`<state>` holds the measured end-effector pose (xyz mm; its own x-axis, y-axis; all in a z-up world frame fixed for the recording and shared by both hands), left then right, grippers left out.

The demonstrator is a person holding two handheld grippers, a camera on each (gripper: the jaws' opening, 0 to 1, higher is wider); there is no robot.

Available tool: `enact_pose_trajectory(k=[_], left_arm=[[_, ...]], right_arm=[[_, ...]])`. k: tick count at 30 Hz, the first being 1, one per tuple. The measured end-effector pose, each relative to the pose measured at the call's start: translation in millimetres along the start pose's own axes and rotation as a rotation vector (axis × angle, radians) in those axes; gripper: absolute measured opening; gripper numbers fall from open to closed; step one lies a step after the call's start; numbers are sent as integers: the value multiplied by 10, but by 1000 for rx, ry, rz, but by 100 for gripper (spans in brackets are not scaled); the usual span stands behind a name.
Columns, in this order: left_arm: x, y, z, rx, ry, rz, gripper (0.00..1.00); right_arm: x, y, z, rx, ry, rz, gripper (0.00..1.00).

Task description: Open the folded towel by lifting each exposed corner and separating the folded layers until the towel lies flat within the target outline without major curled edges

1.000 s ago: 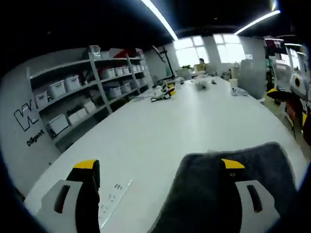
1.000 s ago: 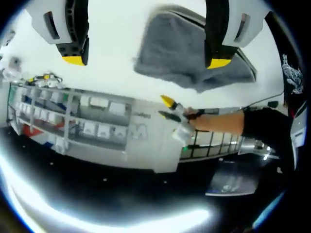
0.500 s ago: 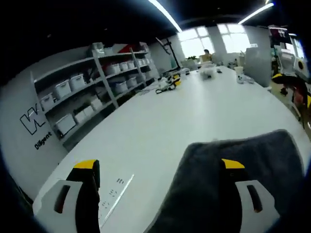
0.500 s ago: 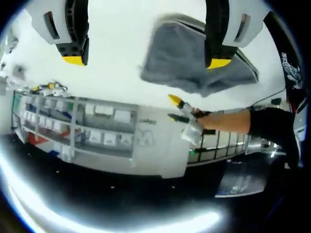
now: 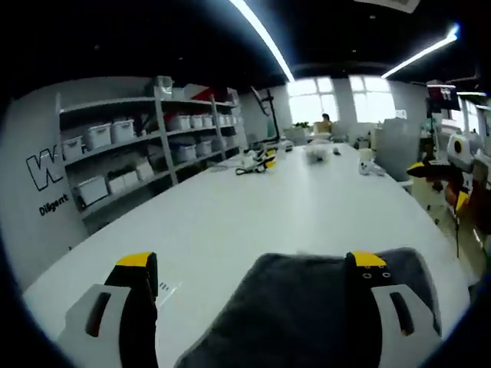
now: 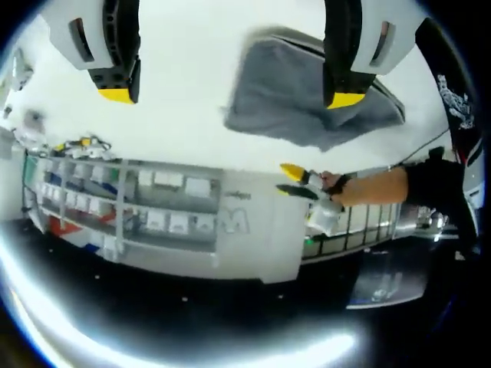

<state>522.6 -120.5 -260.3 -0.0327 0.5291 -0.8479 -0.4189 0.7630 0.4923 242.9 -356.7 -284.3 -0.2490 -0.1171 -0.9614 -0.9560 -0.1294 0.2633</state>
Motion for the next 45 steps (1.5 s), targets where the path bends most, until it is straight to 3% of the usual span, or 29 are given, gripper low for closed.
enact_pose_trajectory(k=[1,3,6,13,17,20,26,35,42,45], left_arm=[[41,79,-33,2,-2,29,100],[-7,270,-68,9,30,-34,100],[-43,499,-94,-9,32,-82,100],[-41,616,-199,-52,23,-110,100],[-61,415,-161,7,-19,-57,100],[-62,253,-50,46,1,11,100],[-181,26,150,144,-2,38,100],[-377,-227,289,163,-31,74,96],[-501,-569,246,193,-48,131,93],[-520,-725,204,206,-80,165,88]], right_arm=[[0,3,-3,0,-1,0,100],[-10,8,-16,5,-15,-11,100],[-65,16,12,4,-27,-30,100],[-238,91,54,-6,-20,-67,100],[-238,39,119,-16,-15,-47,100],[-225,31,131,-18,-16,-22,100],[-217,-8,98,-25,-25,15,100],[-250,-57,25,-41,-68,45,99],[-223,-67,8,-45,-80,64,90],[-206,-48,19,-54,-86,77,85]])
Point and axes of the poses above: the point that each gripper's makers call its tool centre point, and the gripper's own axes: y roughly backward along the fingers, z roughly to its left, x roughly out of its underside, the point moved 7 cm from there along y, roughly backward along the fingers, and after that the axes turned 8 degrees about z, right-handed, at the moved point
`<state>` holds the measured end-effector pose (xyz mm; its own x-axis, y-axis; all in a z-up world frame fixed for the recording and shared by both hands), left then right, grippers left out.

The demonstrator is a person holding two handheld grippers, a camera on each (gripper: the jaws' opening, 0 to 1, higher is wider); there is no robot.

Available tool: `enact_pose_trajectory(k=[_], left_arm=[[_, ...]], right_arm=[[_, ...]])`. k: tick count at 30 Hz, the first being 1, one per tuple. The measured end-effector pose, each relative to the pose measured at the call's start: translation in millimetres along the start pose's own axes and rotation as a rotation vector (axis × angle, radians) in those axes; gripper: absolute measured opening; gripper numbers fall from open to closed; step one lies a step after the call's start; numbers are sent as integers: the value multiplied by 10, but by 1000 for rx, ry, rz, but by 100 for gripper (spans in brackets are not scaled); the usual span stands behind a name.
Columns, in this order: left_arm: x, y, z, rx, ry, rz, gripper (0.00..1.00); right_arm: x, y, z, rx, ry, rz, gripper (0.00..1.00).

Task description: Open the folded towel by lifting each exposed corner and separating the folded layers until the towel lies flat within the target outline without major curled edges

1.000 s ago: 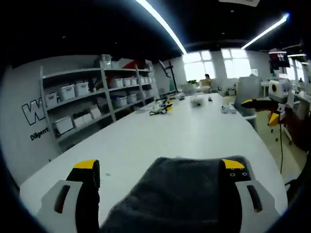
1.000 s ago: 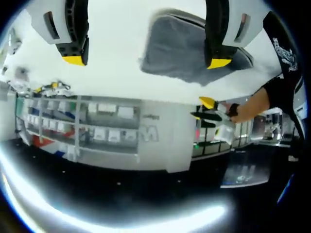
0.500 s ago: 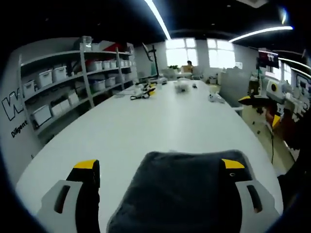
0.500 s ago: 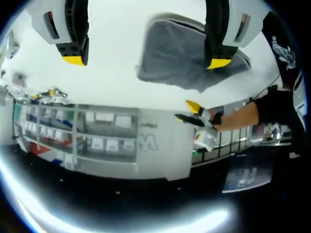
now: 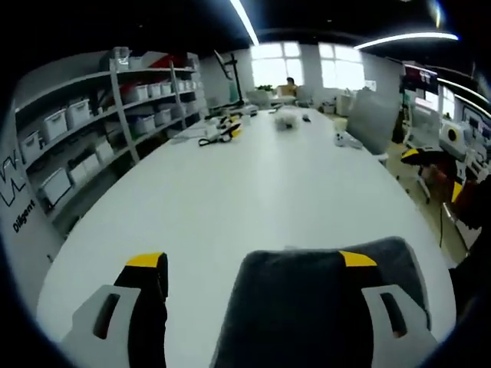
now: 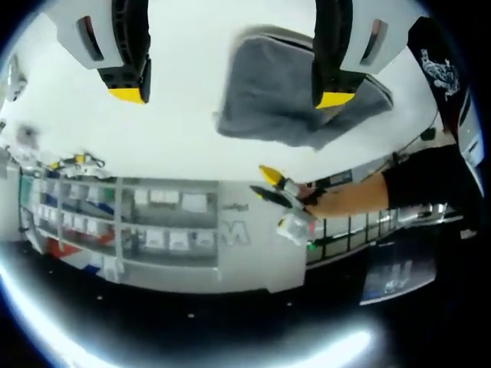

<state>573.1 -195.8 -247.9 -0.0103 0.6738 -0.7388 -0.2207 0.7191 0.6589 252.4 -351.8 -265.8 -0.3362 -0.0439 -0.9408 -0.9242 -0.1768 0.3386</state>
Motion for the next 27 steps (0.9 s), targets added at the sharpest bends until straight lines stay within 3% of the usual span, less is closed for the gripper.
enact_pose_trajectory(k=[4,9,10,12,15,18,21,27], left_arm=[[-15,-150,3,11,3,41,87],[11,-346,11,3,-11,85,80],[-22,-366,88,11,-11,97,80],[9,-436,89,41,-65,130,75],[24,-549,139,8,-69,141,70],[5,-614,169,23,-32,146,69],[-7,-665,144,21,-27,150,67],[8,-780,212,44,-21,180,64]], right_arm=[[33,14,0,-16,-9,9,82],[109,2,-61,-17,-25,20,81],[126,-13,-60,-22,-29,23,81],[162,-43,-43,-28,-30,30,81],[206,-78,-27,-32,-30,43,81],[224,-86,-33,-33,-37,49,81],[252,-88,-47,-20,-32,56,76],[279,-113,-62,-17,-48,65,74]])
Point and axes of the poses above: the point that each gripper's makers call its tool centre point, and the gripper's own axes: y roughly backward along the fingers, z roughly to its left, x roughly out of its underside, the point moved 7 cm from there along y, roughly backward along the fingers, and after that the axes turned 8 degrees about z, right-handed, at the moved point
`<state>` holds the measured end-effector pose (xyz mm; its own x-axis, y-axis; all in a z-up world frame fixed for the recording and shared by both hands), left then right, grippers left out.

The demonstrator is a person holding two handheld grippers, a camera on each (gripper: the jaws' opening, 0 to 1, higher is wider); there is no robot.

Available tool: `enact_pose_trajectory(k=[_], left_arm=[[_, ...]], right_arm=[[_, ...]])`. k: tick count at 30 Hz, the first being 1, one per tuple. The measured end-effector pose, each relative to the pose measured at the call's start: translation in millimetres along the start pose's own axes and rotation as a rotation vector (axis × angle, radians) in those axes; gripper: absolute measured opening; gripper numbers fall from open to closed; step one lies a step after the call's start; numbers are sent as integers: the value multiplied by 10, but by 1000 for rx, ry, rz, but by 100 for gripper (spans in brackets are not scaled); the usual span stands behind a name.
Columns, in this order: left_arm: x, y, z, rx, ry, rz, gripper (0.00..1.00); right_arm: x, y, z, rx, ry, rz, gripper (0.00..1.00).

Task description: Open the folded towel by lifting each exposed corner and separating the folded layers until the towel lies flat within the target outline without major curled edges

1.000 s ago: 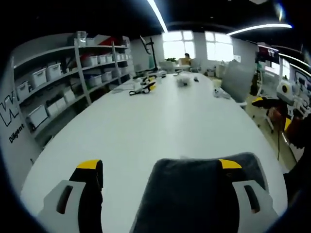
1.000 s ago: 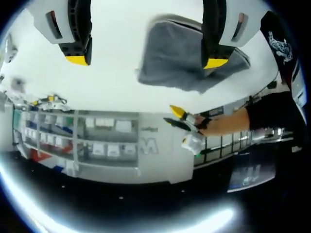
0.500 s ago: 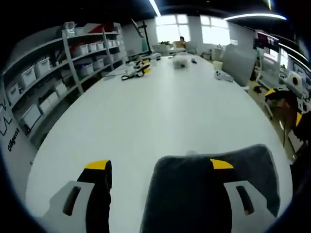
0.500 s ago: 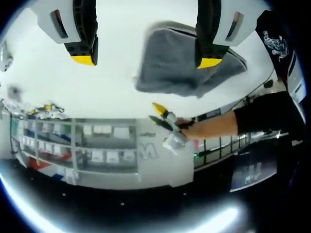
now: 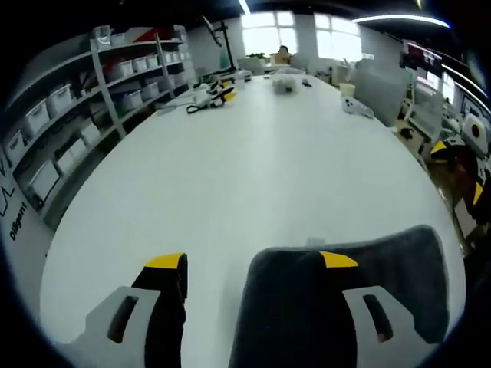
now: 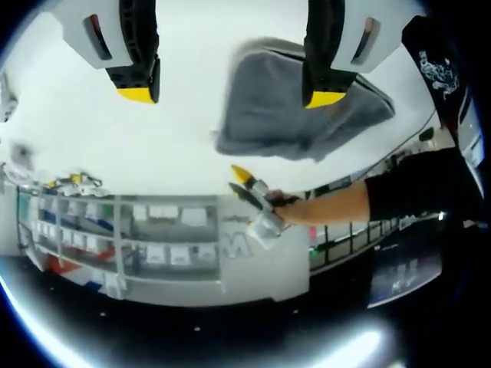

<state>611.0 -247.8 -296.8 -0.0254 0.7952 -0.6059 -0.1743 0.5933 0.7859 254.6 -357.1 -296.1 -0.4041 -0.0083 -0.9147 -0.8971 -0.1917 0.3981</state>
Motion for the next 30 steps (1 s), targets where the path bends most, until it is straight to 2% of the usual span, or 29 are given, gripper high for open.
enact_pose_trajectory(k=[8,11,19,24,27,30], left_arm=[[45,-113,83,7,-1,25,61],[13,-125,135,-39,2,7,65],[56,-231,134,-14,-4,46,64],[70,-308,55,-12,-31,55,62],[108,-348,-128,5,-41,67,61],[89,-385,-99,9,-18,68,59]], right_arm=[[-21,-61,40,-21,-8,-2,70],[-18,-118,40,1,-3,-1,64],[66,-258,27,-13,-39,44,59],[171,-375,68,-56,-42,95,56],[226,-437,53,-71,-65,112,56],[297,-490,-10,-79,-114,123,53]])
Point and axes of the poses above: the point that each gripper's makers call its tool centre point, and the gripper's own axes: y roughly backward along the fingers, z roughly to its left, x roughly out of its underside, the point moved 7 cm from there along y, roughly backward along the fingers, and after that the axes turned 8 degrees about z, right-handed, at the moved point
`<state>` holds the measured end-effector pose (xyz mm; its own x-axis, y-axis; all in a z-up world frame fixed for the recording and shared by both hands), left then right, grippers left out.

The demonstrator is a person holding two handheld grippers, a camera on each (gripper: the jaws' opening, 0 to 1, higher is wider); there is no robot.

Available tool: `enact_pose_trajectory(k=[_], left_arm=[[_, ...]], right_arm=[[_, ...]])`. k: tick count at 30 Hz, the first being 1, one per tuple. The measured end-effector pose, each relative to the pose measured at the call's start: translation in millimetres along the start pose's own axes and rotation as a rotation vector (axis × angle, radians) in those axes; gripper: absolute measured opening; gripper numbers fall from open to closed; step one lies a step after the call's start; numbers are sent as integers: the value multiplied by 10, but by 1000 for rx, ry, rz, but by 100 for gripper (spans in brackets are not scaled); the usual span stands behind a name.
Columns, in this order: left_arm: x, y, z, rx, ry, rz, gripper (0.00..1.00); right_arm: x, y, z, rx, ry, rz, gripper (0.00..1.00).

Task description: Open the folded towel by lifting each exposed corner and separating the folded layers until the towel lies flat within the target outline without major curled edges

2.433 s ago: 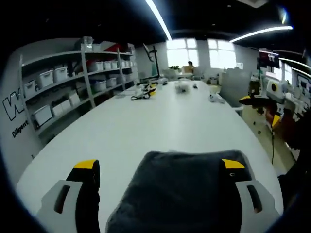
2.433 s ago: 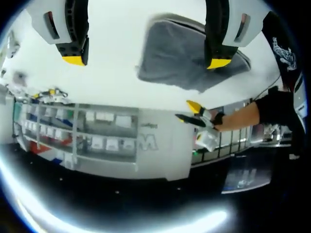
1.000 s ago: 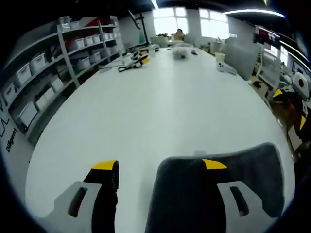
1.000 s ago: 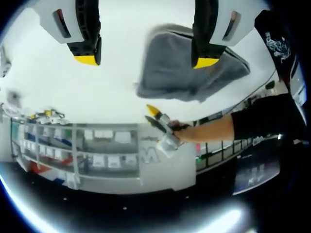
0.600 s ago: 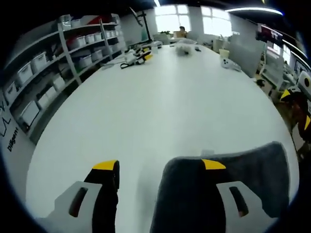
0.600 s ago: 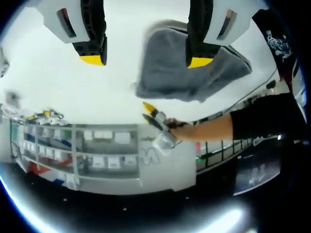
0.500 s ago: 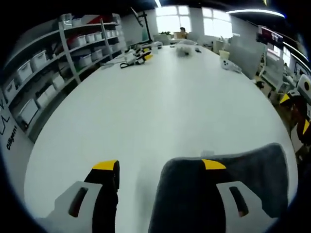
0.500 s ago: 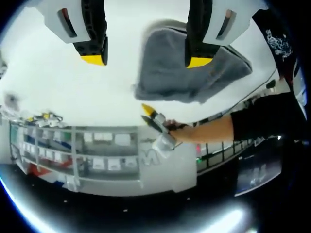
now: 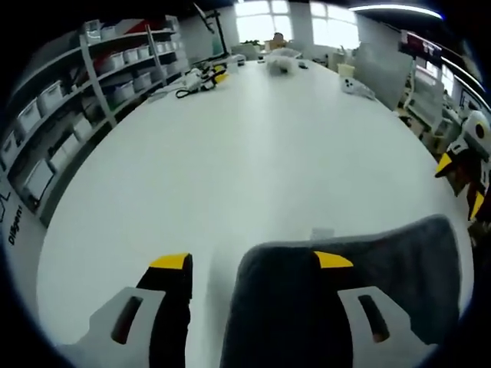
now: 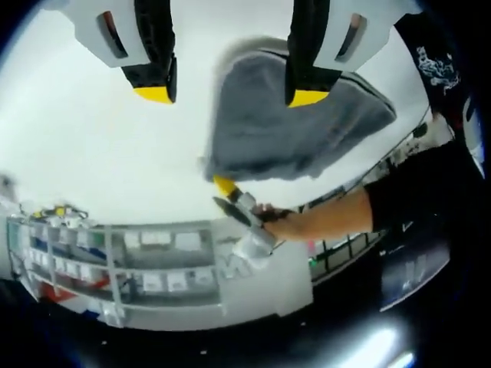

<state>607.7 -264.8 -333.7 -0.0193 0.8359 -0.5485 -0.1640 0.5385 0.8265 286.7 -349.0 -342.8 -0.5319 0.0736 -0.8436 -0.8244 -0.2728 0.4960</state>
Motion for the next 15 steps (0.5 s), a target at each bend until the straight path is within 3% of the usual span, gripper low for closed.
enact_pose_trajectory(k=[7,15], left_arm=[[54,-82,40,7,5,28,52],[98,-99,73,-9,79,6,50]], right_arm=[[101,-52,-44,-22,-47,9,49],[156,-84,-57,-29,-63,22,49]])
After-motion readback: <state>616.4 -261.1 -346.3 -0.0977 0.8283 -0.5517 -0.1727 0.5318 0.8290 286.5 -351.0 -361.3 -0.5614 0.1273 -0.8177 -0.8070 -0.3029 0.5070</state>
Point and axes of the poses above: the point that each gripper's makers call its tool centre point, and the gripper's own axes: y roughly backward along the fingers, z roughly to its left, x roughly out of its underside, the point moved 7 cm from there along y, roughly backward along the fingers, and after that the axes turned 8 degrees about z, right-handed, at the moved point
